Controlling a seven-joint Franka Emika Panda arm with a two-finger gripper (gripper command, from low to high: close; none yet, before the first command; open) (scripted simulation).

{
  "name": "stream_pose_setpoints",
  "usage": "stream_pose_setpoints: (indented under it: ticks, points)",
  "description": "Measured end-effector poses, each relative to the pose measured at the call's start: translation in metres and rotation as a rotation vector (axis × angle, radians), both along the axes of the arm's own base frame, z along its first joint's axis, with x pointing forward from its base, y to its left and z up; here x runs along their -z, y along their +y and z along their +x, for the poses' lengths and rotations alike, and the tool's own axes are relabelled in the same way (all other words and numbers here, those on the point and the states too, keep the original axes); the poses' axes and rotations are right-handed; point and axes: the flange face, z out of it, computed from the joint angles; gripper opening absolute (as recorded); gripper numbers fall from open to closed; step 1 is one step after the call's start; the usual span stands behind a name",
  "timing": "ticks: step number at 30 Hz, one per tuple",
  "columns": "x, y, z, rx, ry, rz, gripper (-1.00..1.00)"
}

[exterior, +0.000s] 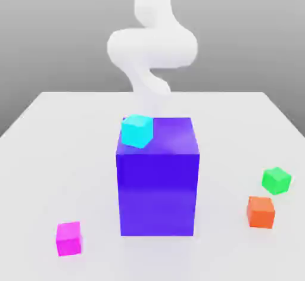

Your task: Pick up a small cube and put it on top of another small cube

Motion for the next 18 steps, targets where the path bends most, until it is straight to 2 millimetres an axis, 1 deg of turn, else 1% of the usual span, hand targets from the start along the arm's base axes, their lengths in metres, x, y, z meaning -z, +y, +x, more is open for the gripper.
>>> stream_pose_setpoints:
  ticks: [5,9,13,18]
  points:
    - [0.020,-0.036,0.013,-0.162,0.022,-0.124,0.00]
    - [0.041,-0.060,0.024,-0.293,0.042,-0.221,0.00]
    - [0.065,-0.082,0.036,-0.429,0.064,-0.317,0.00]
    - [0.100,-0.104,0.052,-0.608,0.092,-0.436,0.00]
